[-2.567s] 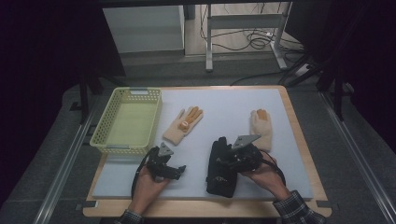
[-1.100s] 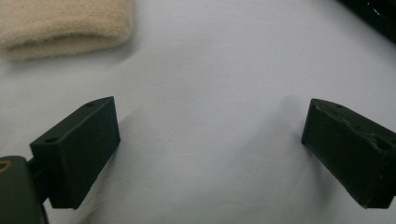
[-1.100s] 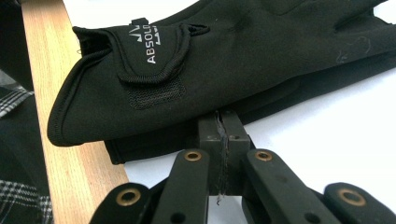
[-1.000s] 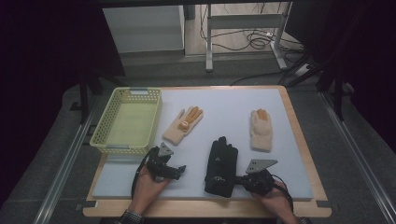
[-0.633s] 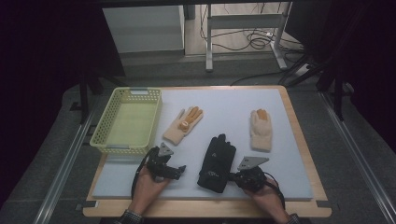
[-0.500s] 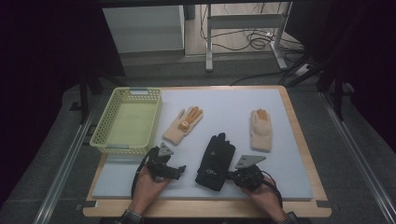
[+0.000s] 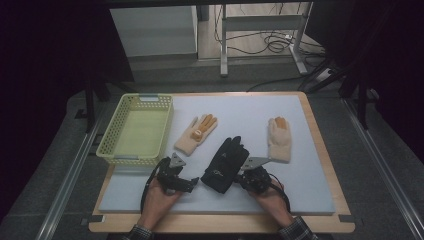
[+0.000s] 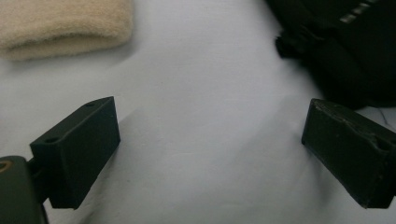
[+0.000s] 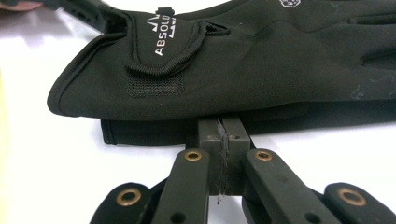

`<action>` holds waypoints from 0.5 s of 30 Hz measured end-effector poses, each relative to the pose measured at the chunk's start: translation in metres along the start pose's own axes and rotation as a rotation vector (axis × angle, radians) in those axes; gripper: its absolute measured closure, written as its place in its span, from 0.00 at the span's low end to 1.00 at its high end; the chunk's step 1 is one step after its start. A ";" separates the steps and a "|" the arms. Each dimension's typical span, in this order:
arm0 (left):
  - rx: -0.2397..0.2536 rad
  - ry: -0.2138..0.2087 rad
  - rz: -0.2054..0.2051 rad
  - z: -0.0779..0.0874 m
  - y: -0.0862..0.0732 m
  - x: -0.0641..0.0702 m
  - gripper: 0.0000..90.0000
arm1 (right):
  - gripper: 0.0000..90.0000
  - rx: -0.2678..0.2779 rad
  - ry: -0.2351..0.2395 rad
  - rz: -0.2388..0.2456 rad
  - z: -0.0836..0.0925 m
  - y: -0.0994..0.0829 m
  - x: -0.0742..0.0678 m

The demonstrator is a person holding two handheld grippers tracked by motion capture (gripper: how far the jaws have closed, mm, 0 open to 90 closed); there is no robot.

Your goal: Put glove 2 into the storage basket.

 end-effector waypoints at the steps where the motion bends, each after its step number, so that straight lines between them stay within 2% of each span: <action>1: 0.000 0.000 0.001 0.000 0.000 0.000 0.05 | 0.98 0.000 -0.001 -0.002 -0.002 0.002 0.001; 5: 0.000 0.000 0.001 0.000 0.000 0.000 0.05 | 0.98 0.000 -0.004 -0.011 -0.010 0.009 0.006; 11: 0.000 0.000 0.001 0.000 0.000 0.000 0.05 | 0.99 -0.001 -0.044 -0.004 -0.023 0.022 0.015; 15: 0.000 0.000 0.001 0.000 0.000 0.000 0.05 | 0.98 0.011 -0.052 -0.003 -0.028 0.026 0.019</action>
Point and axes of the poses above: each handheld gripper's, and its own axes: z roughly backward along the jaws, y roughly out of its top, x roughly to its right, the point moved 8 cm from there along -z, roughly forward along the jaws, and after that the axes turned 3 degrees about y, right-handed, at the moved point
